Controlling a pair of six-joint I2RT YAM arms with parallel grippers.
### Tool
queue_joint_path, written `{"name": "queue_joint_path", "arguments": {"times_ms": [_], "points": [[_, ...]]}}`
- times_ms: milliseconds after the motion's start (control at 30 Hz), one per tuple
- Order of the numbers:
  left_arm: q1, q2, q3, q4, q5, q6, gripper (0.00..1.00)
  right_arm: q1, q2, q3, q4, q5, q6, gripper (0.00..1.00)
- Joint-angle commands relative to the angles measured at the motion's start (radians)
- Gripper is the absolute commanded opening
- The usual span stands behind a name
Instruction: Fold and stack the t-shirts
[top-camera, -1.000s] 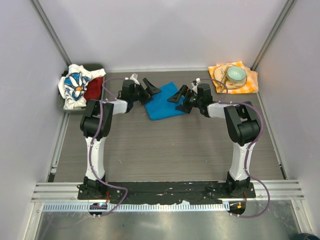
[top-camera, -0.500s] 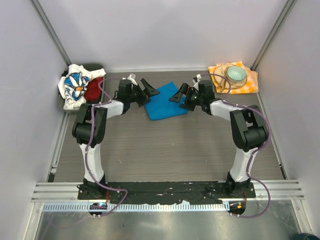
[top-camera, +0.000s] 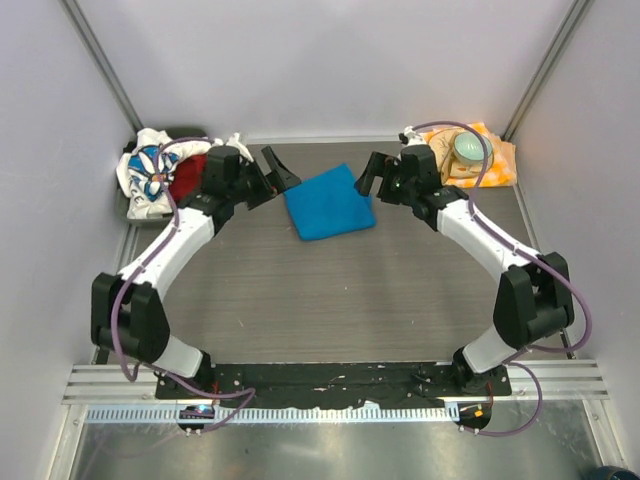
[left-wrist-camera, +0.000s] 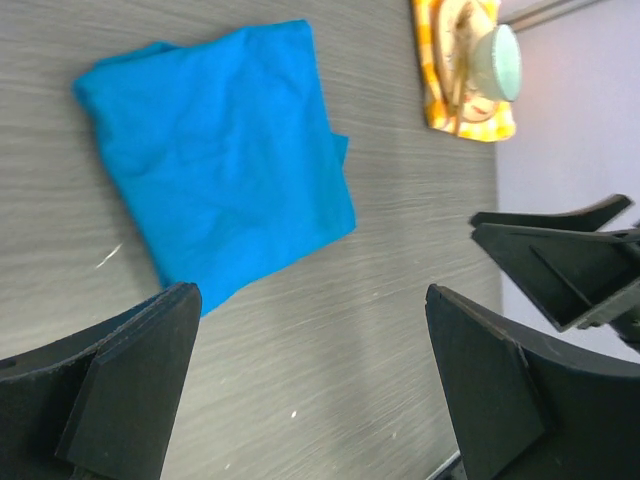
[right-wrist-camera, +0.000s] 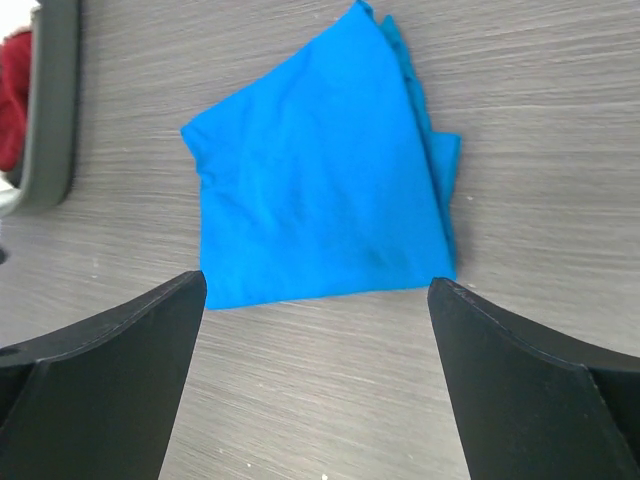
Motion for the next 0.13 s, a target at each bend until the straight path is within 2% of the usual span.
{"name": "queue_joint_path", "arguments": {"times_ms": [0, 33, 67, 100], "points": [[-0.003, -0.153, -0.021, -0.235, -0.149, 0.116, 1.0, 0.043, -0.133, -0.008, -0.092, 0.221, -0.088, 1.0], [-0.003, -0.177, -0.023, -0.281, -0.17, 0.13, 1.0, 0.072, -0.15, -0.004, -0.111, 0.26, -0.112, 1.0], [-0.003, -0.225, -0.021, -0.301, -0.214, 0.157, 1.0, 0.09, -0.188, -0.004, -0.115, 0.385, -0.119, 1.0], [-0.003, -0.245, -0.018, -0.327, -0.242, 0.17, 1.0, 0.107, -0.208, -0.01, -0.118, 0.435, -0.125, 1.0]]}}
